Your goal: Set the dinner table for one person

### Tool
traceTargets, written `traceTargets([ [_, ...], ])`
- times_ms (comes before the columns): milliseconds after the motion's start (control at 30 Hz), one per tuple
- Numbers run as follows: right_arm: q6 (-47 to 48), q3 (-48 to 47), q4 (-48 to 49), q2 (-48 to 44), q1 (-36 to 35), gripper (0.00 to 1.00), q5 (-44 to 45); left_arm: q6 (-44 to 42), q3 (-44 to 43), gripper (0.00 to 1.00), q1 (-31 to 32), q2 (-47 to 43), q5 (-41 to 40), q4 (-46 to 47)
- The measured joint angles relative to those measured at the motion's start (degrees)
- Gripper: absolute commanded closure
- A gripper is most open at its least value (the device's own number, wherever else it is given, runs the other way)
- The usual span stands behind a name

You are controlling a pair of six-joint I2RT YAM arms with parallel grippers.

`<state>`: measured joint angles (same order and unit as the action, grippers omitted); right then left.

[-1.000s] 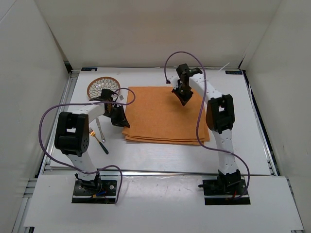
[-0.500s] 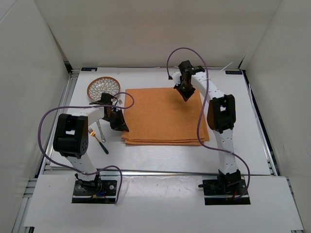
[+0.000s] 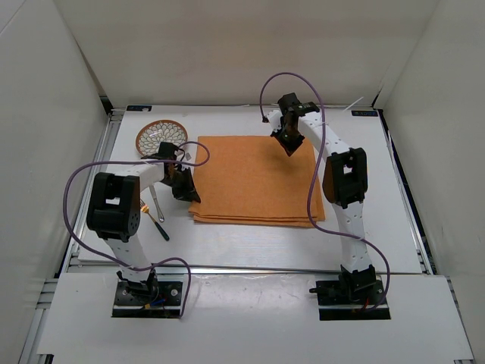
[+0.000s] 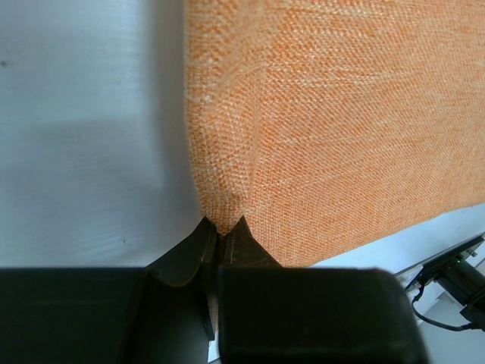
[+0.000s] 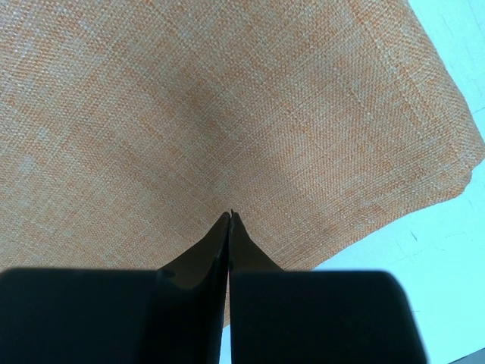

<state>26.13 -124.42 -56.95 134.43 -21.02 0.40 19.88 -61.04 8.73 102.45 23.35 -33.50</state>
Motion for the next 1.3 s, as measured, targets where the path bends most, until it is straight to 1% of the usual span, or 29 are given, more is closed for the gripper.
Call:
traceTargets([
  [300,0.3,0.0,0.0,-0.2,0.0,1.0,0.1,-0.3,-0.5,0.9,0.0,0.7,0.1,0.0],
  [500,0.3,0.0,0.0,-0.2,0.0,1.0,0.3,0.5,1.0,0.9,0.0,-2.8,0.2,0.8],
  [767,0.5,0.0,0.0,-0.7,0.0,1.0,0.8,0.9,2.5,0.9,0.0,-5.1,0.3,1.1],
  [800,0.5,0.0,0.0,-0.9,0.0,1.0,0.8,1.0,2.6,0.81,0.0,-5.1,0.3,1.0],
  [833,0.5,0.0,0.0,-1.0,0.0,1.0,0.9,1.1,2.6,0.63,0.0,-5.2,0.3,1.0],
  [867,0.5,0.0,0.0,-1.2,0.0,1.0,0.9,0.9,2.6,0.52,0.0,-5.2,0.2,1.0],
  [900,0.5,0.0,0.0,-1.3,0.0,1.0,0.9,1.1,2.6,0.48,0.0,-5.4,-0.2,1.0],
  [933,0.5,0.0,0.0,-1.5,0.0,1.0,1.0,1.2,2.6,0.36,0.0,-5.5,-0.4,0.9],
  [967,0.5,0.0,0.0,-1.6,0.0,1.0,1.0,1.2,2.6,0.32,0.0,-5.6,-0.5,0.9],
  [1000,0.5,0.0,0.0,-1.7,0.0,0.99,1.0,1.4,2.6,0.21,0.0,-5.7,-0.7,0.9],
  [1033,0.5,0.0,0.0,-1.9,0.0,0.99,1.1,1.4,2.6,0.13,0.0,-5.8,-1.0,0.9],
  [1067,0.5,0.0,0.0,-2.0,0.0,0.99,1.1,1.2,2.6,0.11,0.0,-5.8,-1.2,0.9],
  [1133,0.6,0.0,0.0,-2.2,0.0,0.99,1.1,1.1,2.4,0.0,0.0,-5.8,-1.4,0.7],
  [1200,0.6,0.0,0.0,-2.4,0.0,0.98,1.2,0.5,1.7,0.0,0.0,-5.8,-1.6,0.4],
  [1233,0.7,0.0,0.0,-2.5,0.0,0.96,1.2,0.0,1.0,0.0,0.0,-5.8,-1.6,0.2],
  [1267,0.9,0.0,0.0,-2.7,0.0,0.88,1.3,-0.8,0.0,0.0,0.0,-5.8,-1.6,-0.1],
  [1300,1.0,0.1,0.0,-2.9,0.0,0.68,1.4,-1.7,-1.4,0.0,0.0,-5.8,-1.7,-0.9],
])
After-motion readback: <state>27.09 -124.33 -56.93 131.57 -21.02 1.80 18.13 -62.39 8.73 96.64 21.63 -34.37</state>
